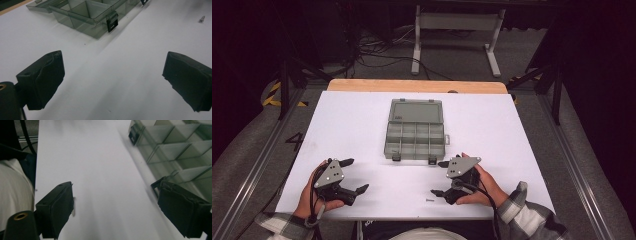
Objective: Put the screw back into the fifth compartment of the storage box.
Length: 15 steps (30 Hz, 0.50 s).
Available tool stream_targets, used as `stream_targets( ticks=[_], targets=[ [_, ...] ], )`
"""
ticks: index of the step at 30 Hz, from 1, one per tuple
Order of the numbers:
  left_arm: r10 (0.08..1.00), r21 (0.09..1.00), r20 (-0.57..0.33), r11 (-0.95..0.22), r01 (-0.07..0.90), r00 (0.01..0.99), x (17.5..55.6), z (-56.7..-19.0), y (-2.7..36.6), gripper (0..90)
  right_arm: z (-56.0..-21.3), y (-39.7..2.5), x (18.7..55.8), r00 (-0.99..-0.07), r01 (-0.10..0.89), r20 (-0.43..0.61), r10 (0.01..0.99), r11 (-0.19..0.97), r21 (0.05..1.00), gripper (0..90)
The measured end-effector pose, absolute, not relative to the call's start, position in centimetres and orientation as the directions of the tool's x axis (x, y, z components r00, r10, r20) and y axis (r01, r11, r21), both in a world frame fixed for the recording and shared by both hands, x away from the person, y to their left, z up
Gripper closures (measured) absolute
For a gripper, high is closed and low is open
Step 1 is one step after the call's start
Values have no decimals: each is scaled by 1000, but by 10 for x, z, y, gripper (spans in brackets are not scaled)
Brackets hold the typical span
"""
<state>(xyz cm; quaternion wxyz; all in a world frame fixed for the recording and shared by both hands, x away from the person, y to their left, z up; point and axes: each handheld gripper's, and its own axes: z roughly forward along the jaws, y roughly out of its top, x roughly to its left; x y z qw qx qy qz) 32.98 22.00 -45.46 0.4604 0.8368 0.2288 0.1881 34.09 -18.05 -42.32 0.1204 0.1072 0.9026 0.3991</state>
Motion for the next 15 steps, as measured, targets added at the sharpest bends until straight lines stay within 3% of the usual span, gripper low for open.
stream_targets(
  ticks=[5, 15],
  targets=[
    [553, 855, 109, -477, 206, 826, 330, -454, 220, 44, -439, -182, 335, -955, 120, -104, 278, 682, 722, 140],
    [557, 856, 107, -473, 208, 824, 329, -454, 221, 44, -453, -171, 330, -972, 133, -48, 230, 704, 697, 363]
  ],
)
